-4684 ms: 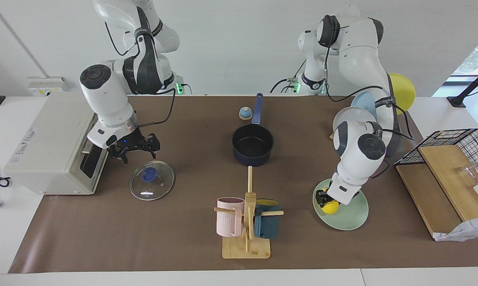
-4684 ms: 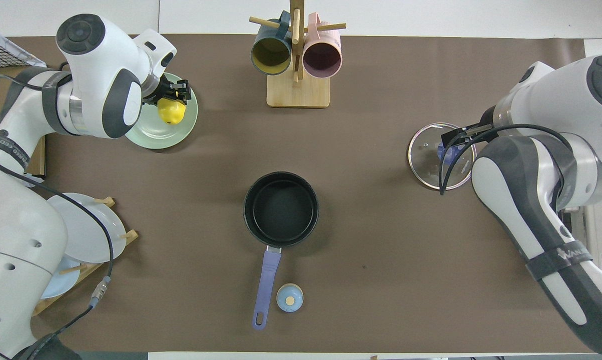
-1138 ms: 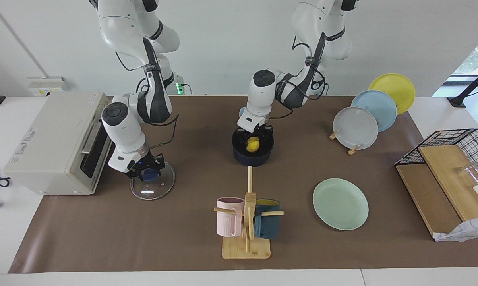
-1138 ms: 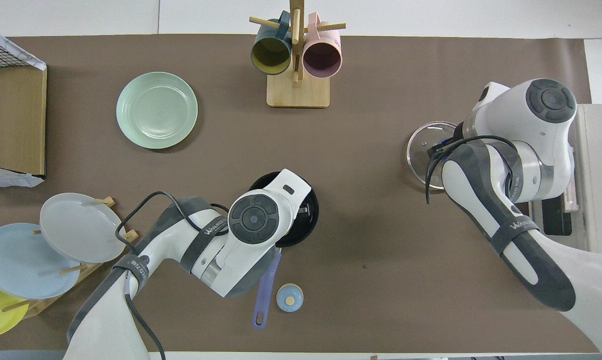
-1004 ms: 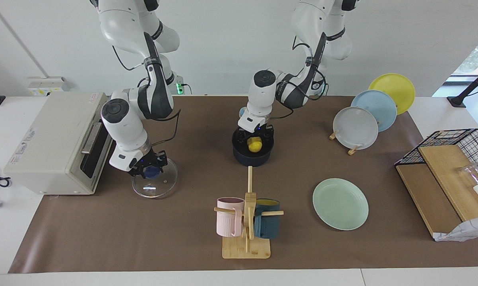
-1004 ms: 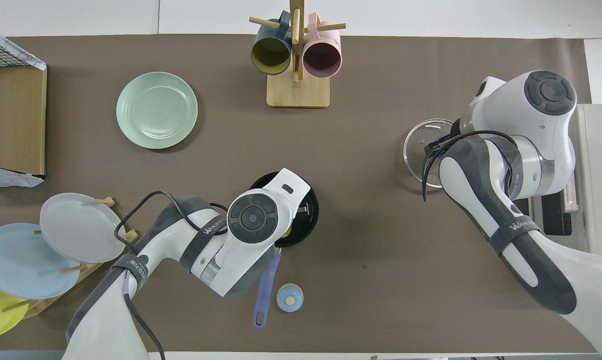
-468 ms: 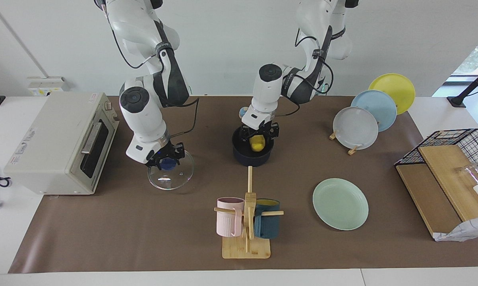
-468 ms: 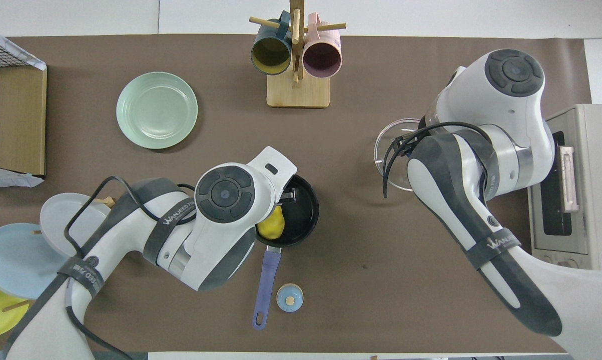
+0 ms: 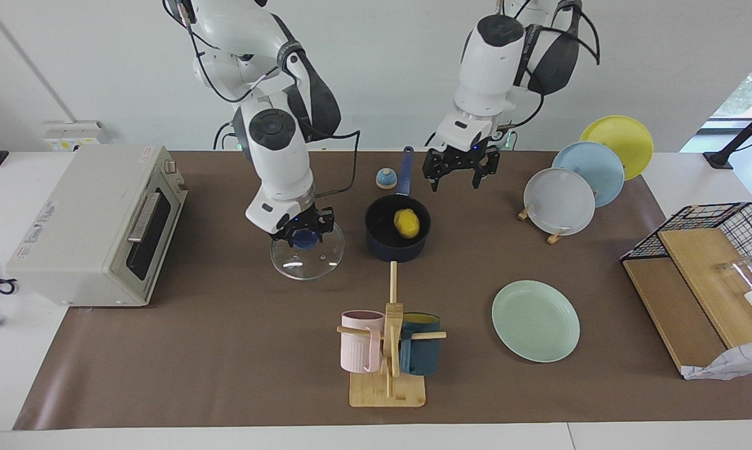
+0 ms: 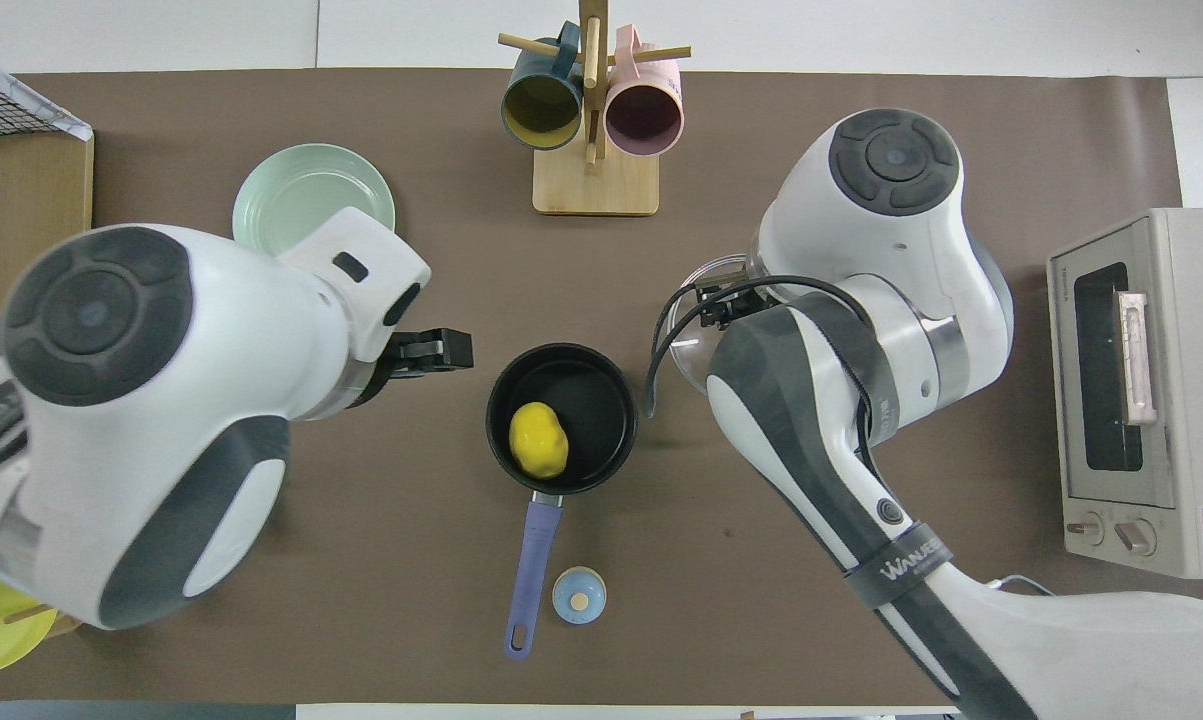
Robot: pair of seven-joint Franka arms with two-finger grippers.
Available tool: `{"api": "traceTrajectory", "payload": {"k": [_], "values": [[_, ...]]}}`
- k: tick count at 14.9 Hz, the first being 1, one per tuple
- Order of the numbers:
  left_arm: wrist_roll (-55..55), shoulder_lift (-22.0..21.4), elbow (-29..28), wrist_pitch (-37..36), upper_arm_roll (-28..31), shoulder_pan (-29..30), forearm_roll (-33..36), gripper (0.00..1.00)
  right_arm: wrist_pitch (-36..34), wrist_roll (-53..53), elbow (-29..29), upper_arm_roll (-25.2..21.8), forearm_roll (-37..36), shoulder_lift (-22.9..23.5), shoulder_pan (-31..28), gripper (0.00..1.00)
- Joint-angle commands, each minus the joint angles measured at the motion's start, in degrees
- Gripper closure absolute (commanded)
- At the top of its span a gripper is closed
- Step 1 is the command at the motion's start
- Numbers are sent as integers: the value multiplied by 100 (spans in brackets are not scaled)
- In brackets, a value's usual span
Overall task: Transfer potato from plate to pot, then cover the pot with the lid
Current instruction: 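Release the potato into the pot and withdraw the left gripper, then move the glass lid over the pot with the right gripper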
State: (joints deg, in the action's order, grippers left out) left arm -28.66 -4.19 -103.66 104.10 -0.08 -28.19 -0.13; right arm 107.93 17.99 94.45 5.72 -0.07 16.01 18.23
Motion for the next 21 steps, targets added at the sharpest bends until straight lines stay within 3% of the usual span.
{"api": "traceTrajectory", "payload": {"k": [1, 4, 6, 13, 17, 21], "values": [[1235, -73, 599, -758, -36, 839, 48, 0, -141, 782, -224, -1, 130, -46, 416, 58], [2703, -90, 593, -821, -53, 1753, 57, 0, -132, 1503, -383, -10, 121, -19, 838, 57], [3041, -99, 601, -935, -53, 2080, 48, 0, -18, 1961, -374, -10, 112, -11, 1129, 58], [2550, -47, 829, -1498, -45, 2099, 92, 0, 623, 2788, -243, -10, 33, 156, 1806, 58], [2559, 392, 2066, -2409, -36, 2081, 48, 0, 833, 2833, -103, -10, 7, 218, 1877, 58], [2576, 305, 1753, -2140, -36, 2072, 101, 0, 931, 2824, 47, -10, -2, 200, 1877, 58]]}}
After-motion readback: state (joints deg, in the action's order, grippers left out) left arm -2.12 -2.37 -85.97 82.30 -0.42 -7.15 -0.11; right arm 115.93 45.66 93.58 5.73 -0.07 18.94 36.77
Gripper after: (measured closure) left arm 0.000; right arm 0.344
